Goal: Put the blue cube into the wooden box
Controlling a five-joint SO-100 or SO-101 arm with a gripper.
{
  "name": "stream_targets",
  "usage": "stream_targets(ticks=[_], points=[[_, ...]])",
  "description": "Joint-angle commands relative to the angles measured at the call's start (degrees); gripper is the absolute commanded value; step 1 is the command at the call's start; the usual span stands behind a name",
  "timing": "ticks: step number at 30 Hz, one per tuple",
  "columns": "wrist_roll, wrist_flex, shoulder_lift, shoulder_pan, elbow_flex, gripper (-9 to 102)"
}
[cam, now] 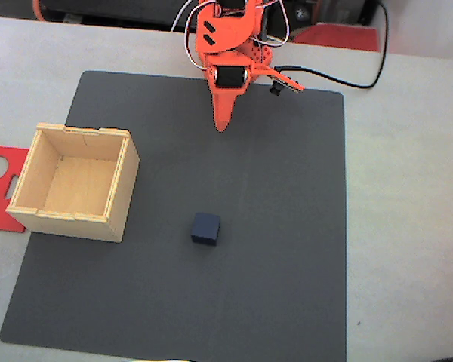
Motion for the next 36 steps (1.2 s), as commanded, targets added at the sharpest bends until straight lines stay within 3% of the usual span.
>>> stream_targets(ticks=[1,36], points=[[-0.4,0.2,0.9,-0.5,-0.3,0],[-0.8,0.2,0.9,-1.0,-0.3,3]])
